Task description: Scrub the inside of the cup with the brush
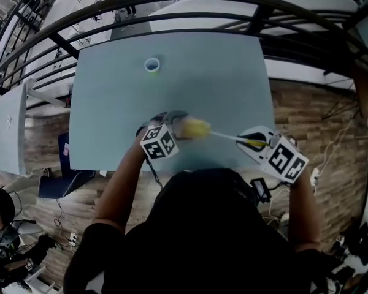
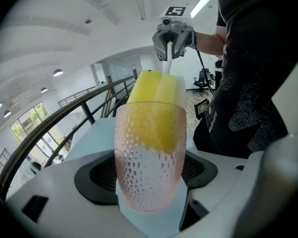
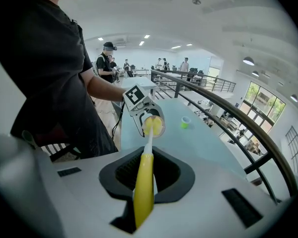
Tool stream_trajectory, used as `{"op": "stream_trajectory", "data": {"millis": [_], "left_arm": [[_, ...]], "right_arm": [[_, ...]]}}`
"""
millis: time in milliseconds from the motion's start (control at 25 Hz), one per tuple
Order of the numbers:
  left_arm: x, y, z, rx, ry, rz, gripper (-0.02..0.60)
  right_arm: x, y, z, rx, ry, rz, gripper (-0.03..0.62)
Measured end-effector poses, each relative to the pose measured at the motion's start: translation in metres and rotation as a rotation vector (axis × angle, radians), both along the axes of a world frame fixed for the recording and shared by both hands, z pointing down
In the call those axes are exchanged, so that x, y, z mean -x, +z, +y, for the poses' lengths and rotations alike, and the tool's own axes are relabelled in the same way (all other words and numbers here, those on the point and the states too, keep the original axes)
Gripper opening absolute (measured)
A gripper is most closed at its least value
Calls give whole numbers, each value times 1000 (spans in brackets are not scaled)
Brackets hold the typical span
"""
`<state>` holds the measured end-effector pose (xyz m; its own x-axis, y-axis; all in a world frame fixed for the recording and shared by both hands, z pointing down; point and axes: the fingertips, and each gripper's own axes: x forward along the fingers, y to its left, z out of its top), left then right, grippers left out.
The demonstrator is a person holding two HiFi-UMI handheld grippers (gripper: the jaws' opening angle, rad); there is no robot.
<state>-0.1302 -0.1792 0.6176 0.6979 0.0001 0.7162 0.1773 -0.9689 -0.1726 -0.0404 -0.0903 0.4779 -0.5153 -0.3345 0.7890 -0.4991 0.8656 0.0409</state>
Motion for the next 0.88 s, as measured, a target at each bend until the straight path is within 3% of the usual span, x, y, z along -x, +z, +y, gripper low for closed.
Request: {"op": "stream_trajectory", "data": {"millis": [320,640,880], "left_arm": [[-32,13,10,38,41,31,362],[-37,56,-9,93,-21,64,362],[-44,87,-18,128,-69,106,362]], "right_arm": [[-10,12,6,21,62,-4,40],[-33,32,8,50,176,-47,40],[-51,40,8,40,324,-99,40]]}}
